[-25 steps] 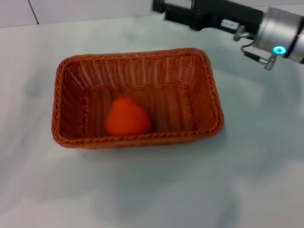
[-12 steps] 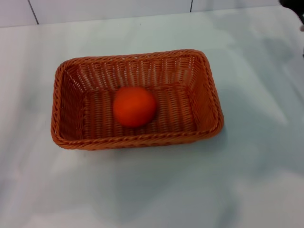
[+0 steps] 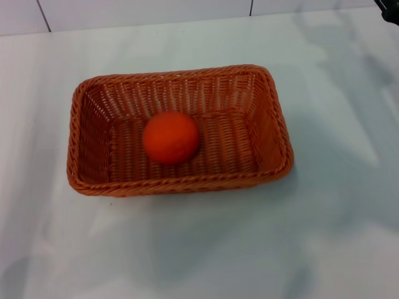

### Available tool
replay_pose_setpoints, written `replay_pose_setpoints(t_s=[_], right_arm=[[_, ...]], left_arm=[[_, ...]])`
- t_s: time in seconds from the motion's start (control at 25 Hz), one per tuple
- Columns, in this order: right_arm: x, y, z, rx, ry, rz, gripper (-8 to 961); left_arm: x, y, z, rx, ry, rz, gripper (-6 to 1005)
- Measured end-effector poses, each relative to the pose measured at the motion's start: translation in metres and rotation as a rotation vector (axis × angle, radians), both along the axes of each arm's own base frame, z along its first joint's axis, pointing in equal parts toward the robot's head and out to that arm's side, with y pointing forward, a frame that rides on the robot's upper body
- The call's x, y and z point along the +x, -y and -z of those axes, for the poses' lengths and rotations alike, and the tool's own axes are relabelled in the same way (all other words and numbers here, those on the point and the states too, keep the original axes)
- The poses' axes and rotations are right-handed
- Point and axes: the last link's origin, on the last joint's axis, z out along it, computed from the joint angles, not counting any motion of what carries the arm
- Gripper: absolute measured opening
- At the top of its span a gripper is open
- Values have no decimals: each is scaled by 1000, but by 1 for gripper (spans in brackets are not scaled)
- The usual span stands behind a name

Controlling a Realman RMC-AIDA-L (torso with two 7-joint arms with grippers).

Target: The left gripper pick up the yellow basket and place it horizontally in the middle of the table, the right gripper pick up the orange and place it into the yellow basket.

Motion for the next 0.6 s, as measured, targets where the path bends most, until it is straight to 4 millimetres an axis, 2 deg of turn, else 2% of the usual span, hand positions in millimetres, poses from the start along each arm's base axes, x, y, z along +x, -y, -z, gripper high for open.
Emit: replay_pose_setpoints(t_s=[0.6], right_arm=[[-8, -8, -3, 11, 1, -18, 930]], left_arm=[[-7, 5, 2, -11, 6, -31, 734]])
